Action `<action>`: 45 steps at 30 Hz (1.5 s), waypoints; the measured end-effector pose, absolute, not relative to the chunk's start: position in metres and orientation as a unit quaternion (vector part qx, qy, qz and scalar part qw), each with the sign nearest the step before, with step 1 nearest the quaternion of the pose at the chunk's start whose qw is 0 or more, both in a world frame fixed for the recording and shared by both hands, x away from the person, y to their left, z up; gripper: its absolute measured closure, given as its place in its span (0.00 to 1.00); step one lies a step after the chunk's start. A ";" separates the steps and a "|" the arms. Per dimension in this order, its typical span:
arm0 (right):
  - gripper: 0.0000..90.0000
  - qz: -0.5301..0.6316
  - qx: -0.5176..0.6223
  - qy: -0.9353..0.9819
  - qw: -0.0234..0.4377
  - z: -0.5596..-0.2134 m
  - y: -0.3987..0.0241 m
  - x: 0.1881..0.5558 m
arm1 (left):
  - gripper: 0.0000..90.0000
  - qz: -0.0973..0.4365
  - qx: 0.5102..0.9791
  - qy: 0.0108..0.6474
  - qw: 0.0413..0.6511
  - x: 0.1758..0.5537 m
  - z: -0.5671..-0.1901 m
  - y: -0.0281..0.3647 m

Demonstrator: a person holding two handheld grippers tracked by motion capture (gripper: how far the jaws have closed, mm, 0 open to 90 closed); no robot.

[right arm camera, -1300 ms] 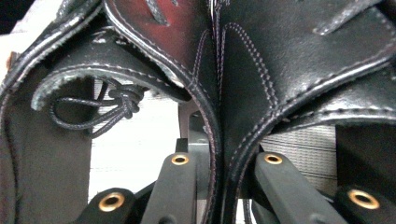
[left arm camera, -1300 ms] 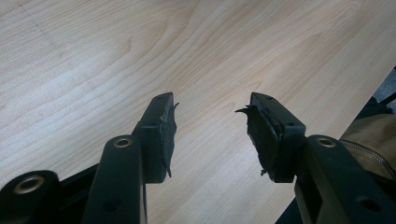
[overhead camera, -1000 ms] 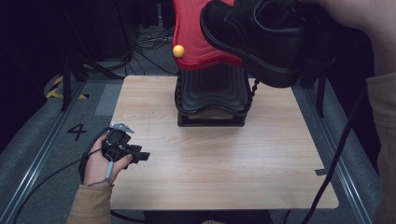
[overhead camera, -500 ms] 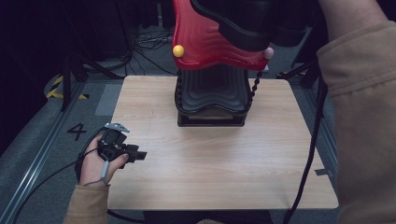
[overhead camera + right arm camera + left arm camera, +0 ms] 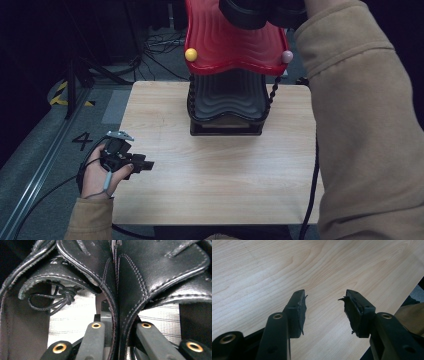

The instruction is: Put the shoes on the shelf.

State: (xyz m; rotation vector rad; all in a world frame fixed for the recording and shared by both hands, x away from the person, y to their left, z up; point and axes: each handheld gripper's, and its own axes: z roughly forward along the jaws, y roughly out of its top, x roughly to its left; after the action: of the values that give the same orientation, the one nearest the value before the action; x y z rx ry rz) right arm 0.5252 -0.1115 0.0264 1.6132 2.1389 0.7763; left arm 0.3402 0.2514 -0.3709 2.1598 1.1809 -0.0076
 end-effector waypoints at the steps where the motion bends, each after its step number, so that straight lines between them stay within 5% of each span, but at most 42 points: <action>1: 0.92 0.274 0.572 0.752 0.180 0.025 -0.109 0.529 | 0.58 -0.005 0.825 0.454 0.336 0.340 -0.371 0.253; 36: 0.88 0.285 0.611 0.713 0.193 -0.072 -0.074 0.571 | 0.58 -0.008 0.820 0.455 0.348 0.340 -0.371 0.254; 45: 0.77 0.282 0.616 0.711 0.188 -0.078 -0.070 0.569 | 0.58 -0.007 0.820 0.454 0.348 0.339 -0.371 0.254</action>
State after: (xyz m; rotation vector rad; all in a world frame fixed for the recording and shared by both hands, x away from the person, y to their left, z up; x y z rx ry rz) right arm 0.5687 -0.0697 -0.0780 1.7324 2.0016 0.7935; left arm 0.3392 0.2540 -0.3706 2.1275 1.1775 -0.0187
